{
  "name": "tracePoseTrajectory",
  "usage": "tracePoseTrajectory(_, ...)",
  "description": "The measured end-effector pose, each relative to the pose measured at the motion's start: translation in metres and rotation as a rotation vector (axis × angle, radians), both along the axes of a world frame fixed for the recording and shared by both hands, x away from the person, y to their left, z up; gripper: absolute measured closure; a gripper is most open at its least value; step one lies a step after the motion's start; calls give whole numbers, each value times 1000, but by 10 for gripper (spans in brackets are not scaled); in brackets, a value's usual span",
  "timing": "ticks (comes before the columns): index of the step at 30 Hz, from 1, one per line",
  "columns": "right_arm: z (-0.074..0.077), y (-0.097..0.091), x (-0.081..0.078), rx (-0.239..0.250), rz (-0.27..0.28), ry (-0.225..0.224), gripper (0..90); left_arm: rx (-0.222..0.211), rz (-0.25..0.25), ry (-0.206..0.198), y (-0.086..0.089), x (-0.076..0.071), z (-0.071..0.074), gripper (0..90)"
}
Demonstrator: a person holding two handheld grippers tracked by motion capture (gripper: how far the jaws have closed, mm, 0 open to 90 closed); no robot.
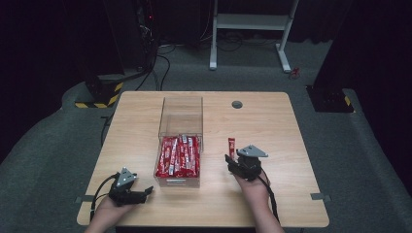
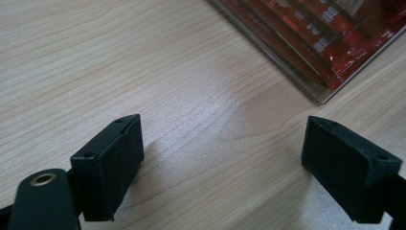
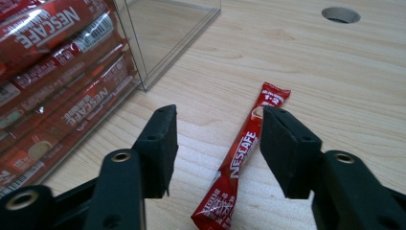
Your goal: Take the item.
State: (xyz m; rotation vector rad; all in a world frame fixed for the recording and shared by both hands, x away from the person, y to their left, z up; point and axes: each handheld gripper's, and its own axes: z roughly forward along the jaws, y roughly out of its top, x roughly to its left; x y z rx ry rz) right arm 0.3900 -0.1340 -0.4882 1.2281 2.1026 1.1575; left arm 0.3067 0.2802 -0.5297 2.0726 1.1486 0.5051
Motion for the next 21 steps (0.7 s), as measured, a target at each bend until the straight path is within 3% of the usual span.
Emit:
tracePoseTrajectory(12,6,0,-5,9,-3,-31,366,0,0,0,0,0,0,150)
tracePoseTrajectory(21,4,-18,-14,-9,-32,-39,316,-1,0,-1,0,0,0,150)
